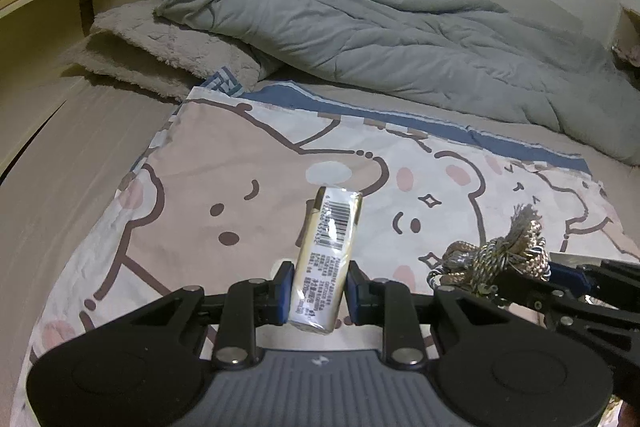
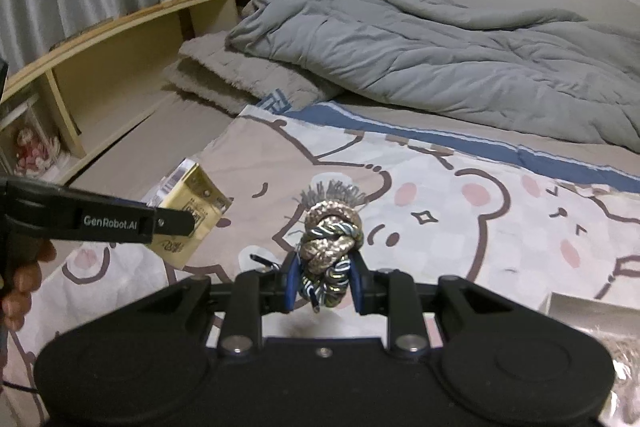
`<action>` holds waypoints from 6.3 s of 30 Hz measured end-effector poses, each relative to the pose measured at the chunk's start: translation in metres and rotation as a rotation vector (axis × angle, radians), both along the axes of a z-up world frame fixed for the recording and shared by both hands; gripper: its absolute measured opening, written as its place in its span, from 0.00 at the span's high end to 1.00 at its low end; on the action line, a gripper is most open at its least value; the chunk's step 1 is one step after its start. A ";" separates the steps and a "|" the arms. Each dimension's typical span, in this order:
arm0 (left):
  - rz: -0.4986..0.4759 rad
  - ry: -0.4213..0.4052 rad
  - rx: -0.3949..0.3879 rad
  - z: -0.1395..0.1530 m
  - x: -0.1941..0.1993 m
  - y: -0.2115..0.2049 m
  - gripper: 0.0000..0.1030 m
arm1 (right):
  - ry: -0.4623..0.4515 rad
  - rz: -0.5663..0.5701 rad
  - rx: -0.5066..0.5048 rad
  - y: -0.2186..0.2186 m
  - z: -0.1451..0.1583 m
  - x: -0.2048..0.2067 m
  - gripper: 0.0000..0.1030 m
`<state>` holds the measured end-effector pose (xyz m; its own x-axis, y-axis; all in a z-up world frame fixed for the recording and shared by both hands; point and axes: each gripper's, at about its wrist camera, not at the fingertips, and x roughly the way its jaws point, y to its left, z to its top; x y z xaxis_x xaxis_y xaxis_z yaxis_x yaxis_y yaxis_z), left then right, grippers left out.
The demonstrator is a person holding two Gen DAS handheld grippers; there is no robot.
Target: Organize objects
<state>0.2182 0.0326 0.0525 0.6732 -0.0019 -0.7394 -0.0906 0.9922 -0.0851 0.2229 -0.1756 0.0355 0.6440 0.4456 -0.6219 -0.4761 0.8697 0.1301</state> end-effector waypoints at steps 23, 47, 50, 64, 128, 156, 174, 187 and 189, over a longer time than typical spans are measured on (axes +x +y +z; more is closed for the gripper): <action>-0.032 -0.033 -0.019 0.001 -0.027 -0.047 0.73 | 0.007 -0.081 0.005 -0.049 0.008 -0.029 0.74; -0.258 -0.038 -0.158 -0.003 -0.018 -0.193 0.73 | -0.029 -0.325 0.000 -0.199 0.026 -0.067 0.74; -0.287 -0.028 -0.187 -0.007 -0.019 -0.213 0.73 | -0.024 -0.370 0.005 -0.224 0.025 -0.073 0.74; -0.402 0.087 -0.424 -0.035 -0.033 -0.308 0.73 | 0.001 -0.526 -0.007 -0.323 0.013 -0.113 0.74; -0.419 0.246 -0.371 -0.079 -0.037 -0.367 0.44 | 0.178 -0.574 -0.134 -0.360 -0.024 -0.132 0.21; -0.538 -0.093 -0.062 0.040 -0.144 -0.263 0.00 | -0.009 -0.636 -0.097 -0.271 0.068 -0.217 0.00; -0.488 -0.120 0.080 0.035 -0.186 -0.225 0.00 | -0.043 -0.731 -0.147 -0.243 0.074 -0.267 0.00; -0.428 -0.060 0.017 0.027 -0.174 -0.201 0.00 | 0.003 -0.719 -0.165 -0.234 0.059 -0.262 0.00; -0.425 -0.065 0.015 0.027 -0.175 -0.199 0.00 | 0.012 -0.731 -0.146 -0.236 0.057 -0.260 0.00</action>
